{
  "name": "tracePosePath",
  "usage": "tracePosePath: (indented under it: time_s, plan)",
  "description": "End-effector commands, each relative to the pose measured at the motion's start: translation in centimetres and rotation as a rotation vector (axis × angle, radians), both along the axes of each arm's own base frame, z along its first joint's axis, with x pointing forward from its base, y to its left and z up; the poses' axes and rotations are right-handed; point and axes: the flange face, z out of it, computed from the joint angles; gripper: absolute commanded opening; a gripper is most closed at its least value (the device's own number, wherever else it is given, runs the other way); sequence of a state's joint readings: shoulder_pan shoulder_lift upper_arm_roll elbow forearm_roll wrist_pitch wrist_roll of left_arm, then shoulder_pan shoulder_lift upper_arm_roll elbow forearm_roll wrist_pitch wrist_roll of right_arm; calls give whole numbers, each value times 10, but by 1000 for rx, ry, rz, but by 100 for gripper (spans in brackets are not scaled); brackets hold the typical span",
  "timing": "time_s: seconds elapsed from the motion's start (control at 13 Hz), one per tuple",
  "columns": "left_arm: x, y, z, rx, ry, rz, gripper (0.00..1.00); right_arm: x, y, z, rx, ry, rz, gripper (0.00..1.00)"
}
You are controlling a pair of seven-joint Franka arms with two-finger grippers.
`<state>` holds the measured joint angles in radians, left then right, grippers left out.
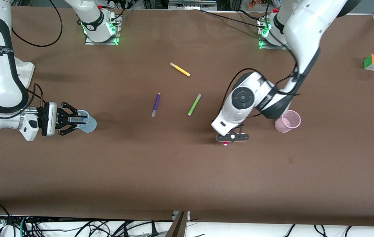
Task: Place pink and blue markers in matching cups
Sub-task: 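Move the blue marker over the blue cup while the left gripper lifts the pink marker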
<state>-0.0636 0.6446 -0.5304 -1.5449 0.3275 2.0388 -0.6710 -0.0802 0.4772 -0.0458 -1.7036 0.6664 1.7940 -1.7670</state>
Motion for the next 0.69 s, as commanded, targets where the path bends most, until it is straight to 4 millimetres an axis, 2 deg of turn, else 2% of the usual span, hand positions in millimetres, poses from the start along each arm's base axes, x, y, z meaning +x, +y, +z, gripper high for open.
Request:
tracePosePath:
  time_s: [0.0, 0.15, 0.31, 0.46, 0.62]
  plan:
    - [0, 45, 60, -17, 61, -118, 0, -2, -1, 20, 0, 67, -125, 100]
    - [1, 79, 84, -27, 101, -240, 0, 3, 4, 35, -32, 124, -220, 100]
    - [11, 121, 96, -38, 108, -369, 0, 11, 9, 48, -75, 208, -350, 100]
    - [22, 161, 96, -73, 107, -566, 0, 19, 13, 63, -157, 287, -486, 100]
    - [27, 186, 91, -96, 107, -698, 0, 31, 18, 87, -249, 334, -626, 100]
